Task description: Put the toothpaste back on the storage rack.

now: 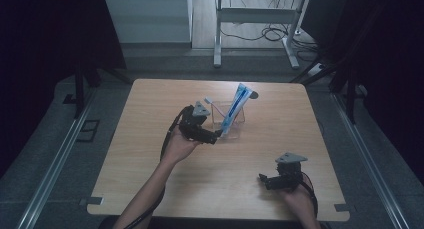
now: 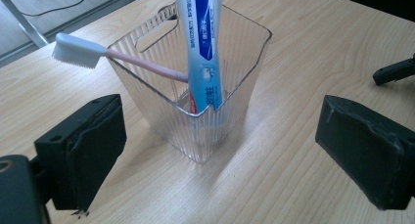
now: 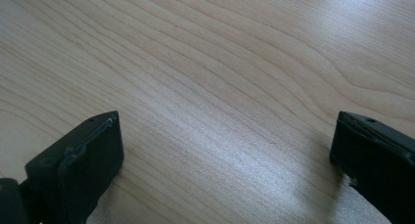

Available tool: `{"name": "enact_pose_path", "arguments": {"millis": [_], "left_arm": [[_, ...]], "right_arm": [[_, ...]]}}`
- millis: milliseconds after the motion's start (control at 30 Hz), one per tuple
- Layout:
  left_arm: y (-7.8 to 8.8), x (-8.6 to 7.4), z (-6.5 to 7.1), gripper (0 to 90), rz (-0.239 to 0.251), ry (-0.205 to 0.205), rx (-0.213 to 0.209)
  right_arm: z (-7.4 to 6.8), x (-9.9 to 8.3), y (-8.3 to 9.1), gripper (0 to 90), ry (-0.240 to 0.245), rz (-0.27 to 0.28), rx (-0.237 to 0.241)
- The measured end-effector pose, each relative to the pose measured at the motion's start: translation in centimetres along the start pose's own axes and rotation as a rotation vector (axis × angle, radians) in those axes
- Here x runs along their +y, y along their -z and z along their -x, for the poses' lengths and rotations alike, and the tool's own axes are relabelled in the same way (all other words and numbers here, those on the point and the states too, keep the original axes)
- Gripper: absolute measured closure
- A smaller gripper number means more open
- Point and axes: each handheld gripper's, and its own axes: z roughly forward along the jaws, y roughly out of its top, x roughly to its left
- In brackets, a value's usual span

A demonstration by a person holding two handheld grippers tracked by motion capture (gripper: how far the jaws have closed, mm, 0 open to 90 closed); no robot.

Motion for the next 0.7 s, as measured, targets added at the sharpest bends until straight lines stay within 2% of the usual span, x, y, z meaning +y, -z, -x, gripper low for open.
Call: {"name": "enact_pose_path", "arguments": {"millis": [700], "left_arm": [[2.3,-1.9,0.0,5.5,0.004,0.012,0.009]], "right_arm": [[0.0,0.0,0.0,0.0,0.000,0.000,0.000]]}}
